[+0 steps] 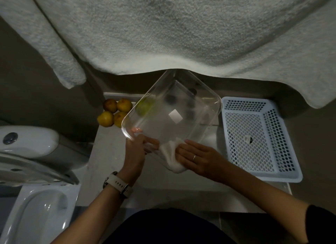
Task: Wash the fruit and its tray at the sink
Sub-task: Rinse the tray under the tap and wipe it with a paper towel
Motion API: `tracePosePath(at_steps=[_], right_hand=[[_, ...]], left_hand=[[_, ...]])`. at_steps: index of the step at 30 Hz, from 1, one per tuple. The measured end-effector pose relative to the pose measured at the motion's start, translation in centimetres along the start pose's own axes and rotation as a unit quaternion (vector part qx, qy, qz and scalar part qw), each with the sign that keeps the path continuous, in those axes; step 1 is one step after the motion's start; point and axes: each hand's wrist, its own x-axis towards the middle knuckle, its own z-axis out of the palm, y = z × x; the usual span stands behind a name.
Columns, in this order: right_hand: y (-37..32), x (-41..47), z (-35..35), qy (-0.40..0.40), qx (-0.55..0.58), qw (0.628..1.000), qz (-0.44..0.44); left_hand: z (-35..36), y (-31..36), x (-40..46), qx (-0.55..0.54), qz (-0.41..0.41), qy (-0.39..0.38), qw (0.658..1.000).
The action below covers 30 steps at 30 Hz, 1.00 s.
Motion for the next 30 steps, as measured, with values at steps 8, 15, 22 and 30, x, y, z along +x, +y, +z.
tracePosePath(at_steps=[8, 15, 22, 30], right_hand=[[4.2, -2.7, -1.5, -0.067, 0.014, 0.996, 0.062], [6.6, -4.2, -2.7, -0.128, 0.022, 0.981, 0.146], [4.4, -2.6, -4.0, -0.310, 0.182, 0.898, 0.253], [5.6, 1.2, -6.3, -0.120, 0.440, 0.755, 0.471]], left_hand=[[-1.9, 1.3, -0.4, -0.021, -0.017, -0.066, 0.997], [-3.5, 1.1, 0.7, -0.035, -0.044, -0.097, 0.994], [-5.0, 0.2, 2.6, -0.002, -0.060, -0.083, 0.995], [-5.9, -0.1, 3.2, 0.051, -0.034, -0.117, 0.991]])
